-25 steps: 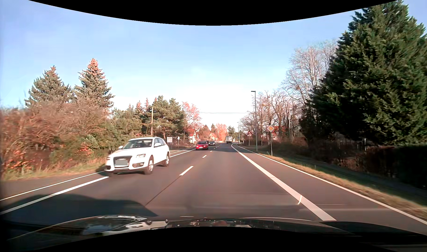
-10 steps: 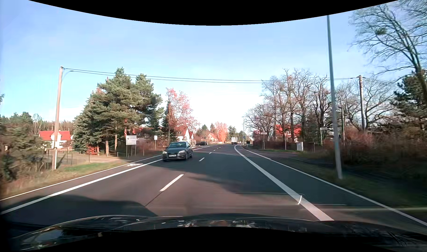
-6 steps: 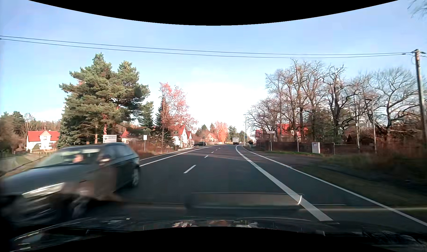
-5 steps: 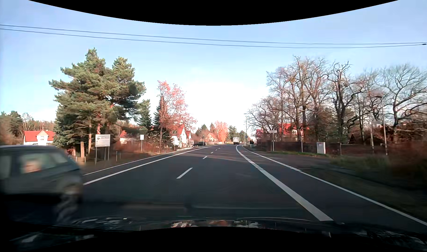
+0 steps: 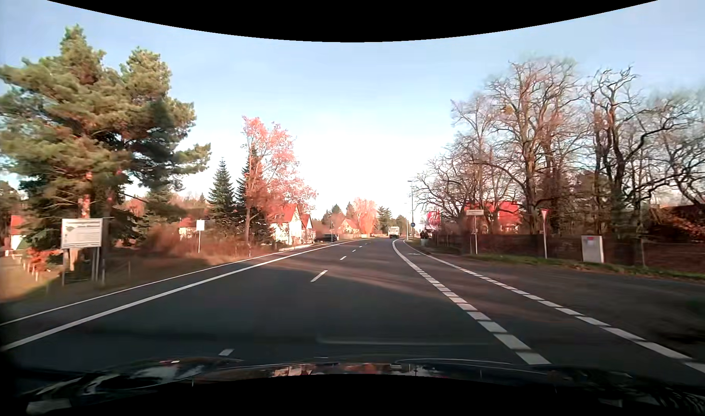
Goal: Follow the waypoints while adhering to traffic rules and regulations
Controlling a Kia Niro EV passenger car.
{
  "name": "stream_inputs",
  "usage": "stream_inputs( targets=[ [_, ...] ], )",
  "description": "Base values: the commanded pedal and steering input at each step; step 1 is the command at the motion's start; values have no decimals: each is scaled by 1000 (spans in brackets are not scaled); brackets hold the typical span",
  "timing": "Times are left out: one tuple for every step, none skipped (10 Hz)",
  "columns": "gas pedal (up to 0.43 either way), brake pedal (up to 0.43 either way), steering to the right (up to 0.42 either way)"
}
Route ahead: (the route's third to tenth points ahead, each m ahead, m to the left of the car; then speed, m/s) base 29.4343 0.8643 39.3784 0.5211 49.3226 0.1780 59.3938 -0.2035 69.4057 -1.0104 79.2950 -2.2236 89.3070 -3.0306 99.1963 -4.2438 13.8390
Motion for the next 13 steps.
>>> stream_inputs(
  targets=[
    [130, 0, -1],
    [130, 0, -1],
    [130, 0, -1],
    [138, 0, -1],
    [138, 0, -1],
    [138, 0, -1],
    [138, 0, 0],
    [138, 0, 0],
    [138, 0, 1],
    [138, 0, 3],
    [138, 0, 5],
    [138, 0, 5],
    [138, 0, 5]
  ],
)
